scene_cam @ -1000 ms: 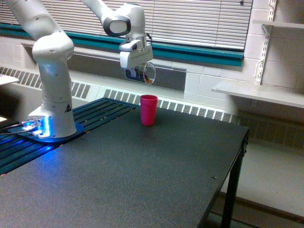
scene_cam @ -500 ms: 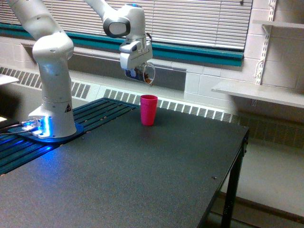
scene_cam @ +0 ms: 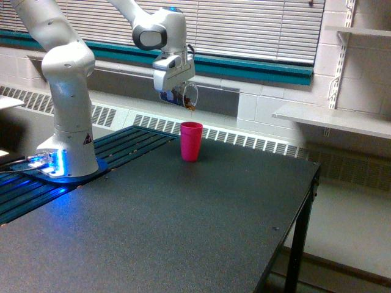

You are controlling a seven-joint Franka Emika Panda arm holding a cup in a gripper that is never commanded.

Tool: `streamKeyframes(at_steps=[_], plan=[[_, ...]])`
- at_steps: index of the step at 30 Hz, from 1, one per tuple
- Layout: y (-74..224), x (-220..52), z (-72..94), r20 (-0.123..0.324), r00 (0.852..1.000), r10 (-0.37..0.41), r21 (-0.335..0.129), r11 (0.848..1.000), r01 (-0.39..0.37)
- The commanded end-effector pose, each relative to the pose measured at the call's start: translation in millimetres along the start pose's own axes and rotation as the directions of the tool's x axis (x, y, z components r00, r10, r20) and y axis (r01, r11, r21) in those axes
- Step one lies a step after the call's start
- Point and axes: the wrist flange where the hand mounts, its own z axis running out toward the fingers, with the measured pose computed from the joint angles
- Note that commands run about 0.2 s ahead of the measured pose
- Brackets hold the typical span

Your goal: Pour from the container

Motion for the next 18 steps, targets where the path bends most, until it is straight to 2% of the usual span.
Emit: streamKeyframes(at_steps=[1, 18], plan=[[2.4, 3.3, 3.8, 0.012, 1.0, 0.005, -0.003, 1.0, -0.005], [8.1, 11.0, 9.3, 0.041, 0.999, 0.014, -0.016, 1.0, -0.014]])
